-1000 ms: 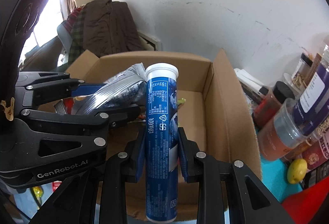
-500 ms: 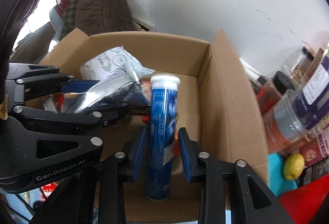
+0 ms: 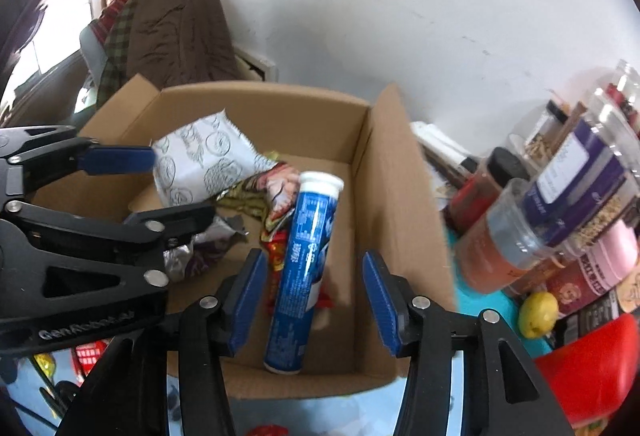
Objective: Organize snacks
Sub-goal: 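Withdraw both grippers from the box back over the table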
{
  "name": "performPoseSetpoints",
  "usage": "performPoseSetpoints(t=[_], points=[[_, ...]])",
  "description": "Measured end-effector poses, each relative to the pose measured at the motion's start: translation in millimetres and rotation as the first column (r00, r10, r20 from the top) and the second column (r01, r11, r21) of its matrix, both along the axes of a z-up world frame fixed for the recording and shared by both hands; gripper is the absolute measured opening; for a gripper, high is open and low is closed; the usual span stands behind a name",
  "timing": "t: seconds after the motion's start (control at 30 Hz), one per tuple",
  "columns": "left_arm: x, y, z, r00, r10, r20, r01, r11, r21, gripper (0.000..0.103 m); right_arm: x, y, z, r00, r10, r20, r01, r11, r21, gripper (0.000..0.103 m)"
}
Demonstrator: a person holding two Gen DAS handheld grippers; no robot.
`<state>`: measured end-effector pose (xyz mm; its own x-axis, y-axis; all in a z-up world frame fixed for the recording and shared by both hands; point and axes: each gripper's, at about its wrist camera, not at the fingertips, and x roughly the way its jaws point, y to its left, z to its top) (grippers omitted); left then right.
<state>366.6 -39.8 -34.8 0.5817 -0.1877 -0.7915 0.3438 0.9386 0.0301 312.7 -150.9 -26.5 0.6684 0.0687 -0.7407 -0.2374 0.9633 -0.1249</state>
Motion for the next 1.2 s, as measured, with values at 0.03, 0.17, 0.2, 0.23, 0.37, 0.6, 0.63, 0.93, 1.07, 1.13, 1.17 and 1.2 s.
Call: performPoseSetpoints(t=[0.03, 0.17, 0.2, 0.23, 0.37, 0.6, 0.63, 0.93, 1.07, 1.13, 1.17, 1.2], points=[[-1, 1, 3, 1.0, 0.006, 0.006, -0.006, 1.0, 0.0, 0.063, -1, -1, 4, 1.0, -0.004, 0.006, 0.004, 1.0, 0.007, 0.053], [-9, 6, 22, 0.999, 0.024, 0.034, -0.023, 1.0, -0.016, 0.063, -10, -1, 21, 0.999, -0.012, 0.043, 0.011, 1.0, 0.022, 0.055], [-11, 7, 27, 0.999, 0.024, 0.043, -0.024, 1.0, -0.02, 0.063, -13, -1, 26, 0.998, -0.013, 0.054, 0.012, 1.0, 0.023, 0.055], [-14, 8, 32, 0.998, 0.025, 0.056, -0.023, 0.999, -0.022, 0.063, -16, -2, 31, 0.998, -0.016, 0.066, 0.015, 1.0, 0.022, 0.055], [-29, 13, 55, 0.995, 0.028, 0.098, -0.024, 0.999, -0.046, 0.063, -29, -1, 52, 0.993, -0.023, 0.112, 0.021, 0.999, 0.027, 0.055], [-67, 21, 100, 0.976, 0.027, 0.218, -0.009, 0.996, -0.085, 0.063, -59, -4, 92, 0.976, -0.026, 0.216, 0.014, 0.998, 0.059, 0.06], [-72, 22, 105, 0.972, 0.029, 0.231, -0.009, 0.996, -0.089, 0.063, -65, -4, 98, 0.972, -0.028, 0.232, 0.014, 0.998, 0.059, 0.061], [-124, 36, 146, 0.939, 0.058, 0.34, -0.019, 0.993, -0.116, 0.076, -114, -2, 139, 0.938, -0.035, 0.344, 0.013, 0.998, 0.065, 0.072], [-149, 46, 159, 0.922, 0.063, 0.381, -0.011, 0.99, -0.138, 0.084, -140, -5, 153, 0.923, -0.048, 0.383, 0.022, 0.997, 0.073, 0.08], [-161, 49, 163, 0.919, 0.055, 0.391, 0.0, 0.99, -0.139, 0.088, -152, -5, 159, 0.917, -0.056, 0.395, 0.026, 0.996, 0.079, 0.081], [-166, 50, 165, 0.916, 0.054, 0.398, 0.001, 0.991, -0.137, 0.088, -158, -5, 161, 0.916, -0.059, 0.398, 0.028, 0.996, 0.083, 0.084], [-174, 52, 167, 0.911, 0.051, 0.41, 0.005, 0.991, -0.133, 0.088, -164, -6, 163, 0.914, -0.062, 0.401, 0.03, 0.996, 0.087, 0.085]])
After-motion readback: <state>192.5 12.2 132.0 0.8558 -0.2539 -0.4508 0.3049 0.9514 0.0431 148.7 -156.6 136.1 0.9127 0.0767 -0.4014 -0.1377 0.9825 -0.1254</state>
